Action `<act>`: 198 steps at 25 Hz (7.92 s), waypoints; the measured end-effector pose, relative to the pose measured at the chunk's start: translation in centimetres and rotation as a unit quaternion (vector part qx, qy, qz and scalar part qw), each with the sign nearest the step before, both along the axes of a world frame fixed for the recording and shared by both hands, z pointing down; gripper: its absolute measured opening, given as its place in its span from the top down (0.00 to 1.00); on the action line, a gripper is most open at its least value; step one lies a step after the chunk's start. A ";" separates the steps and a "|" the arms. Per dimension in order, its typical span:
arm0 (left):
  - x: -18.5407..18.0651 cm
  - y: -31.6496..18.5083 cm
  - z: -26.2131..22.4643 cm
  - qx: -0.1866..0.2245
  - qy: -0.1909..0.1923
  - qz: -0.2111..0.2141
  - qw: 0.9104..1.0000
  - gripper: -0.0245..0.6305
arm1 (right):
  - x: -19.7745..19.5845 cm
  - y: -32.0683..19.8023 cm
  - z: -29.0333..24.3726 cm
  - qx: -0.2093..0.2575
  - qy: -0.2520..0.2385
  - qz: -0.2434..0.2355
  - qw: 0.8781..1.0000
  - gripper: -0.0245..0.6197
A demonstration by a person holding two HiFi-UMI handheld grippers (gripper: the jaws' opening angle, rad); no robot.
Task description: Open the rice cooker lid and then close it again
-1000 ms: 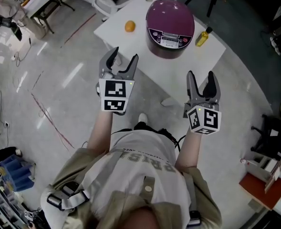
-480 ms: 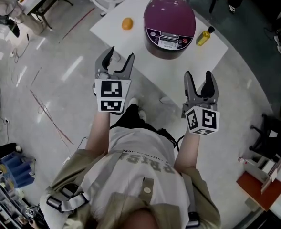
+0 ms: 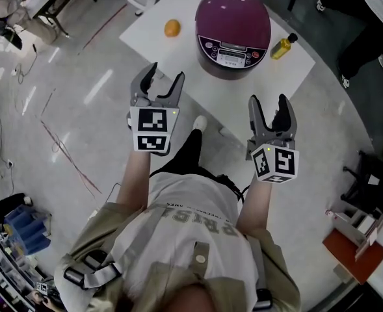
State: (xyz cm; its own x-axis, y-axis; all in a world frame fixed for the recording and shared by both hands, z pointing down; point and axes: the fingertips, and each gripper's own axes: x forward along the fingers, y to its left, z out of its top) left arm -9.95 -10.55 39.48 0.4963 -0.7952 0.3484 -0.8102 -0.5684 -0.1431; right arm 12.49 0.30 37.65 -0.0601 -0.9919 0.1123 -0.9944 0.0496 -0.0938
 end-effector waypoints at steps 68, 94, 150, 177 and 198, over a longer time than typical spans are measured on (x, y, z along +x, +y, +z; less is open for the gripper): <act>17.7 -4.0 11.4 0.020 -0.367 0.454 0.811 0.42 | -4.1 -12.0 12.9 -0.330 0.340 -0.448 0.758 0.37; 17.4 -4.1 11.9 0.019 -0.395 0.460 0.795 0.43 | -4.2 -12.0 12.7 -0.363 0.329 -0.459 0.741 0.39; 18.0 -5.2 11.0 -0.026 -0.299 0.437 0.848 0.42 | -4.4 -14.2 11.5 -0.292 0.185 -0.408 0.845 0.43; 18.4 -6.2 9.5 -0.077 -0.217 0.354 0.907 0.42 | -2.9 -14.2 9.7 -0.197 0.134 -0.420 0.876 0.42; 17.2 -18.5 -0.3 -0.007 -0.142 0.219 0.965 0.42 | 7.8 -23.2 -0.4 -0.061 0.119 -0.316 0.939 0.42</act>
